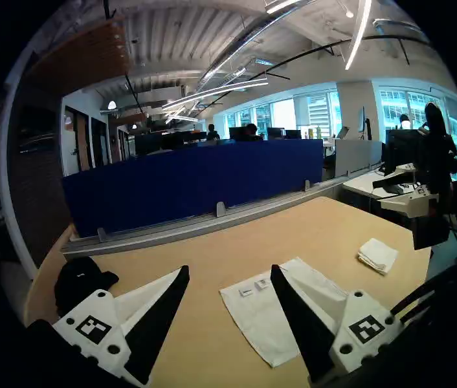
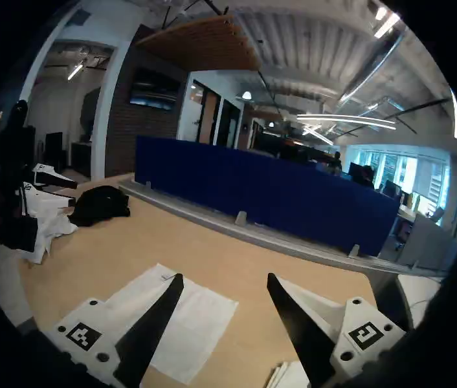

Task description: Fold towel

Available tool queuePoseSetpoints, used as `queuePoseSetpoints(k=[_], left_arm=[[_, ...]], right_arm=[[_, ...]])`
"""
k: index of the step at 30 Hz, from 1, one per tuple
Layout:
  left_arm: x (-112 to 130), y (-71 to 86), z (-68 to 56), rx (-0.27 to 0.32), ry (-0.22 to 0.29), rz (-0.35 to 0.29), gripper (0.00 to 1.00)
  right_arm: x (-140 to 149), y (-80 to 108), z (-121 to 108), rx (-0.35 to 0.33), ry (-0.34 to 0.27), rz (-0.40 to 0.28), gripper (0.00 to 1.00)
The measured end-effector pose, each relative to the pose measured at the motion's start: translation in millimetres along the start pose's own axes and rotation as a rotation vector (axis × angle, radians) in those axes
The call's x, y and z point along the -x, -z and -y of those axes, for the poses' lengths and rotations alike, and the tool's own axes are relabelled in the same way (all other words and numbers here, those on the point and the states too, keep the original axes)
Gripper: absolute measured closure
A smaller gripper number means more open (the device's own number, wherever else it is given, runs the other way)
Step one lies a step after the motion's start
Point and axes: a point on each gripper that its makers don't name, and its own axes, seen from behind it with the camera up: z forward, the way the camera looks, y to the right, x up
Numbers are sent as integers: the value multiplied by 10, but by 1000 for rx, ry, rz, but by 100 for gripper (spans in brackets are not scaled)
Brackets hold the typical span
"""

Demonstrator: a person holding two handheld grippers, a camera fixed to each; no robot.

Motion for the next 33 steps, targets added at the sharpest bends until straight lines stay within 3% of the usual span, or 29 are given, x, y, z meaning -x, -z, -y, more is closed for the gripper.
queuePoseSetpoints(k=[20, 33], left_arm=[[914, -202, -279, 60, -13, 136, 7], [1584, -255, -470, 99, -29, 251, 7]], right_arm=[[931, -170, 248, -46, -14, 124, 0], [1610, -238, 398, -80, -19, 231, 0]])
